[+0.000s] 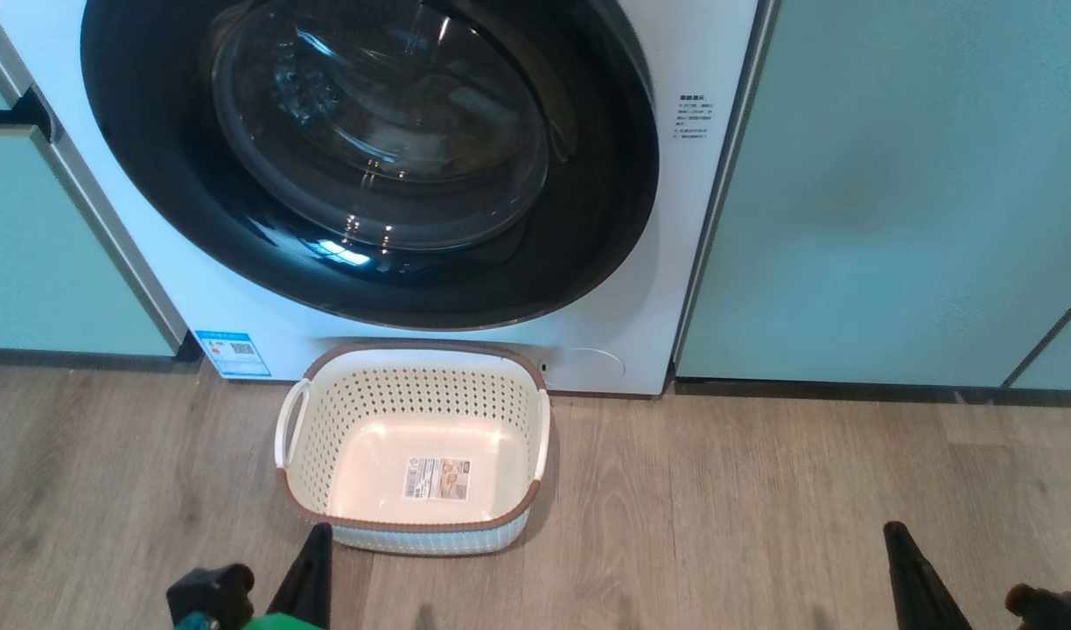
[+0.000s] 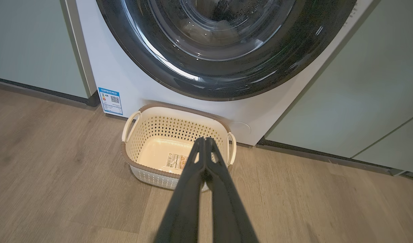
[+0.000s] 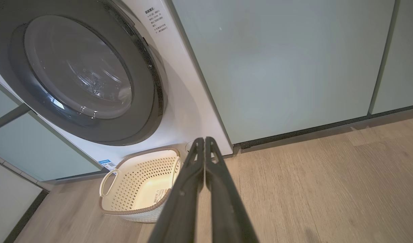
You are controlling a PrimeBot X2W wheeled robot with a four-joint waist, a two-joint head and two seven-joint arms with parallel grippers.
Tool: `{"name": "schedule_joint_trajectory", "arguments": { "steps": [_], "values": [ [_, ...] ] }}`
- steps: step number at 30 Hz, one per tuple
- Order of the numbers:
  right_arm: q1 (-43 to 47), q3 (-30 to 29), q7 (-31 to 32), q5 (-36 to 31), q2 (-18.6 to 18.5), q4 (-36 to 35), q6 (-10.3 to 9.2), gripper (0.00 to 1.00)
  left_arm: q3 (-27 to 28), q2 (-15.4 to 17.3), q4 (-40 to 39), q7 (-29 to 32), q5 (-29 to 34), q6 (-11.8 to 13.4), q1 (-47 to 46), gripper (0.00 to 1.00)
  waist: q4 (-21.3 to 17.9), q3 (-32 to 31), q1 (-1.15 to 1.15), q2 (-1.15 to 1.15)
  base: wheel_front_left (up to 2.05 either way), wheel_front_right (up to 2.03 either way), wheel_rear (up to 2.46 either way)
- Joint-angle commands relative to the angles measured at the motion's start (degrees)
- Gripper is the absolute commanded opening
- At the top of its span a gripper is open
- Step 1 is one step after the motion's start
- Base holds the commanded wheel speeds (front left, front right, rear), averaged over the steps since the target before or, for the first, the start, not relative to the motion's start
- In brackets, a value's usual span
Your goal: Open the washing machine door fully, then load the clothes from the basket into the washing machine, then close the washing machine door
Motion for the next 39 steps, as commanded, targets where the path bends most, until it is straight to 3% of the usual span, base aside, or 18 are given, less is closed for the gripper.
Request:
{"name": "schedule_joint_trajectory", "arguments": {
  "steps": [1,39],
  "values": [
    [-2.38,-0.32,0.24,1.44,-0.67,-1.55,-0.02,0.00,0.50,0.41,-1.41,0.28,-1.35,-0.24,-2.15,0.00,0.04,-0.01,0.00,0.00,0.00,0.00,0.00],
    [-7.11,-2.35,5.12,26.03,-1.65,0.35,-0.08,0.00,2.31,0.64,2.58,4.21,-26.40,-3.83,-7.79,0.00,1.37,-0.22,0.00,0.00,0.00,0.00,0.00]
  ]
}}
